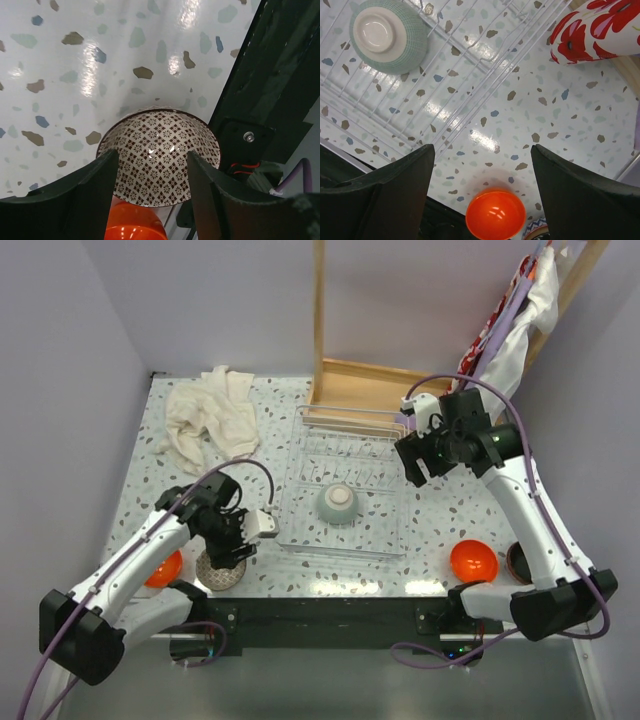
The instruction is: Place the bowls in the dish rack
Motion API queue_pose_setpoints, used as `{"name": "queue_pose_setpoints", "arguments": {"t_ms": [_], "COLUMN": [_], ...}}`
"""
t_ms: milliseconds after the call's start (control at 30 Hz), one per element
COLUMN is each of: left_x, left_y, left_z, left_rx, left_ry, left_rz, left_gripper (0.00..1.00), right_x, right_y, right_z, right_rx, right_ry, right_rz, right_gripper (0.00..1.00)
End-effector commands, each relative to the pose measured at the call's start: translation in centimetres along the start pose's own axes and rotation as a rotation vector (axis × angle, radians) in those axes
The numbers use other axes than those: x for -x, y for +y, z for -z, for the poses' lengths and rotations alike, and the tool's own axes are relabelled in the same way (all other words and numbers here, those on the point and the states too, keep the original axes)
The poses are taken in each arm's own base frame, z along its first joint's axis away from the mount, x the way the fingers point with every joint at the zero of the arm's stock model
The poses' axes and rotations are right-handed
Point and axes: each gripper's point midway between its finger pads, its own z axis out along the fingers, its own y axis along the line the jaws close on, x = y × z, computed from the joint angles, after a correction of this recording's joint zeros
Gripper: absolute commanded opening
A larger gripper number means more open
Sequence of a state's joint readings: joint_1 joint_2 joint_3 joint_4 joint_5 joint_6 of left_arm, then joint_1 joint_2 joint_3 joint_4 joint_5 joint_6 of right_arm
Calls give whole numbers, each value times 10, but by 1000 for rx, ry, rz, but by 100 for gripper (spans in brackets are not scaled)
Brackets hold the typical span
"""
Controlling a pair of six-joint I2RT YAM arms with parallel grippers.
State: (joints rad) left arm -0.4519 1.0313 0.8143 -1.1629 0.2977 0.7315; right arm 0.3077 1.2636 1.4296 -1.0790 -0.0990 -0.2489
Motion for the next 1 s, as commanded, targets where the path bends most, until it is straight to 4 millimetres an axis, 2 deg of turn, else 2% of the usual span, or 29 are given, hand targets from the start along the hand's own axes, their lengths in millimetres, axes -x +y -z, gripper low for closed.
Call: {"name": "queue_pose_setpoints", "arguments": {"t_ms": [0,200,333,467,567,667,800,967], "left_x": [-9,-7,-3,-7,-2,0,9,13], "left_y": [4,-1,-13,-27,-36,-37,-38,-30], "left_z": [-9,-10,-10,-10,-9,-9,-9,-23], "left_rx": [43,13,-41,-124,-164,-165,-176,-132], "left_ry": [0,-9,-20,47,51,59,69,113], "left_rz": [-94,-73,-92,-113,-95,-96,-66,-23], "left_gripper": [63,63,64,65,66,66,73,72], "right_x": [16,12,5,0,1,0,-3,-5], "right_y": [-4,-4,-3,-2,-2,-2,0,-1], "right_z": [-5,-8,-10,-11,-11,-11,-13,-13], "right_rx": [6,2,3,5,7,8,11,9], "right_ry": [-27,-18,-12,3,0,2,9,10], "right_rz": [46,46,41,48,47,47,46,48], "right_gripper": [82,82,82,83,83,83,83,83]}}
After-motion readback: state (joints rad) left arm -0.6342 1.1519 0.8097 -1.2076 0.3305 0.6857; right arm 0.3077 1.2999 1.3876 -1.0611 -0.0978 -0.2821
